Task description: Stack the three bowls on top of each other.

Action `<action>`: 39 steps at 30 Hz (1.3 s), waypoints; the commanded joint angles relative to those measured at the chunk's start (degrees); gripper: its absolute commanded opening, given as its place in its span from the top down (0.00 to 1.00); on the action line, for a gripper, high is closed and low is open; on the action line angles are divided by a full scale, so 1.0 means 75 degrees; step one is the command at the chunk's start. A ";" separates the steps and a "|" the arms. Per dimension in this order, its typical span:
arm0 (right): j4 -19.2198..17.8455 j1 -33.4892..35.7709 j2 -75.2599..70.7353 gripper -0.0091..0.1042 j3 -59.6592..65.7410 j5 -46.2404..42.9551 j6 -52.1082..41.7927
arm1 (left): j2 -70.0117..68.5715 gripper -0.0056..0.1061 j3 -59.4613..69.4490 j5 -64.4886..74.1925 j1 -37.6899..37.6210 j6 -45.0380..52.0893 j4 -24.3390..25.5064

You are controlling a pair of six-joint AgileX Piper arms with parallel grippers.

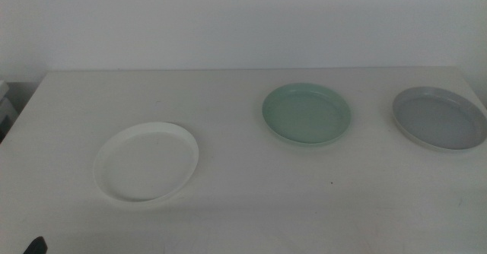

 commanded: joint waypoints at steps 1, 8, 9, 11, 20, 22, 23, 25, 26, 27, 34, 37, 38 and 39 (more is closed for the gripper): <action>-0.0085 -0.0052 -0.0180 0.58 -0.0100 -0.0392 -0.0086 | -0.0107 0.01 -0.0029 -0.0594 0.0001 -0.0067 -0.0065; -0.0114 -0.0052 0.0597 0.58 -0.1241 0.0617 -0.0086 | -0.0107 0.01 -0.0029 -0.0594 0.0001 -0.0067 -0.0065; -0.0114 -0.0052 0.0844 0.58 -0.1495 0.0750 -0.0086 | -0.0107 0.01 -0.0029 -0.0594 0.0001 -0.0067 -0.0065; -0.0114 -0.0052 0.1424 0.58 -0.2035 0.0927 -0.0086 | -0.0107 0.01 -0.0029 -0.0594 0.0001 -0.0067 -0.0065; -0.0036 -0.0052 0.4353 0.58 -0.4539 0.1142 -0.0015 | -0.0107 0.01 -0.0029 -0.0594 0.0001 -0.0067 -0.0065; -0.0030 0.0019 0.5076 0.58 -0.5132 0.1199 -0.0015 | -0.0107 0.01 -0.0029 -0.0594 0.0001 -0.0067 -0.0065; 0.0005 0.0038 0.5363 0.58 -0.5386 0.1290 0.0024 | -0.0107 0.01 -0.0029 -0.0594 0.0001 -0.0067 -0.0065; 0.0261 0.0044 0.6067 0.58 -0.6077 0.1666 0.0392 | -0.0107 0.01 -0.0029 -0.0594 0.0001 -0.0067 -0.0065; 0.0294 0.0044 0.6354 0.58 -0.6378 0.1820 0.0579 | -0.0107 0.01 -0.0029 -0.0594 0.0001 -0.0060 -0.0065; 0.0284 0.0044 0.6746 0.58 -0.6787 0.2080 0.0793 | -0.0107 0.01 -0.0029 -0.0594 0.0001 -0.0060 -0.0065; 0.0014 0.0046 0.9428 0.58 -0.9777 0.4391 0.1241 | -0.0107 0.01 -0.0029 -0.0594 0.0001 -0.0066 -0.0065; 0.0254 0.0046 1.0351 0.58 -1.0806 0.4863 0.1420 | -0.0107 0.01 -0.0029 -0.0594 0.0001 -0.0066 -0.0065; 0.0361 0.0046 1.0583 0.58 -1.1093 0.4983 0.1434 | -0.0107 0.01 -0.0029 -0.0594 0.0001 -0.0066 -0.0065; 0.0514 0.0046 1.0862 0.58 -1.1342 0.5076 0.1420 | -0.0107 0.01 -0.0029 -0.0594 0.0001 -0.0066 -0.0065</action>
